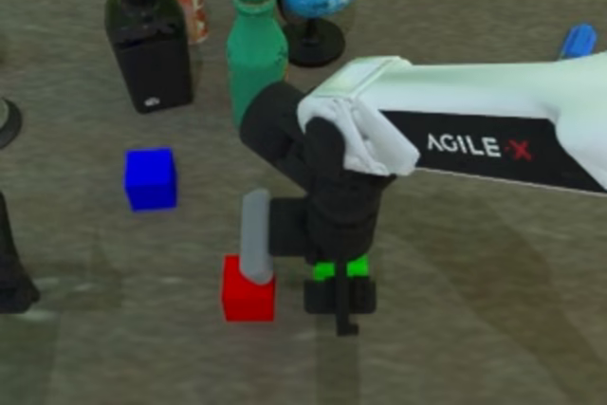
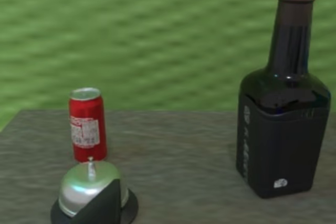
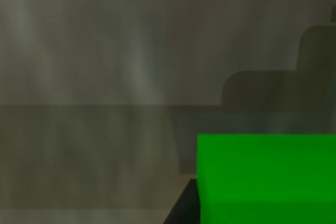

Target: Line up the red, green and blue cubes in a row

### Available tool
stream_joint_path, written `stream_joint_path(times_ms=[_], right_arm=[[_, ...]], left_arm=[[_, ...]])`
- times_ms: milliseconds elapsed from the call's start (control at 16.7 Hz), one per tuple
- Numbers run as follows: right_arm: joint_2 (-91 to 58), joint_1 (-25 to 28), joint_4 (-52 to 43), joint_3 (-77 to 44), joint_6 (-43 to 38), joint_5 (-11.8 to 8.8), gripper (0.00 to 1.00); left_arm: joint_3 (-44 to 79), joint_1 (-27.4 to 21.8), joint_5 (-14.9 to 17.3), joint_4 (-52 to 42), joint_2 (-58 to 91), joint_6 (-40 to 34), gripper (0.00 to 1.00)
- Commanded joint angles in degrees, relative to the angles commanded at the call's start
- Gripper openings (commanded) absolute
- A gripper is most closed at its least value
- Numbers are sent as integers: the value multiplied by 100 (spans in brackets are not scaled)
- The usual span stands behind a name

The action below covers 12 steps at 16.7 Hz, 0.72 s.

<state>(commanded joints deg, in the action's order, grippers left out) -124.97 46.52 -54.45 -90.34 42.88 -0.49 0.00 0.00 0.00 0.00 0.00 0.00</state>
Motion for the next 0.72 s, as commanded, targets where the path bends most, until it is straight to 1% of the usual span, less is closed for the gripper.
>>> stream_joint_path(times_ms=[180,720], right_arm=[[0,0,0,0,0,0,0],[0,0,0,0,0,0,68]], left_arm=[[0,0,0,0,0,0,100],[0,0,0,0,0,0,100]])
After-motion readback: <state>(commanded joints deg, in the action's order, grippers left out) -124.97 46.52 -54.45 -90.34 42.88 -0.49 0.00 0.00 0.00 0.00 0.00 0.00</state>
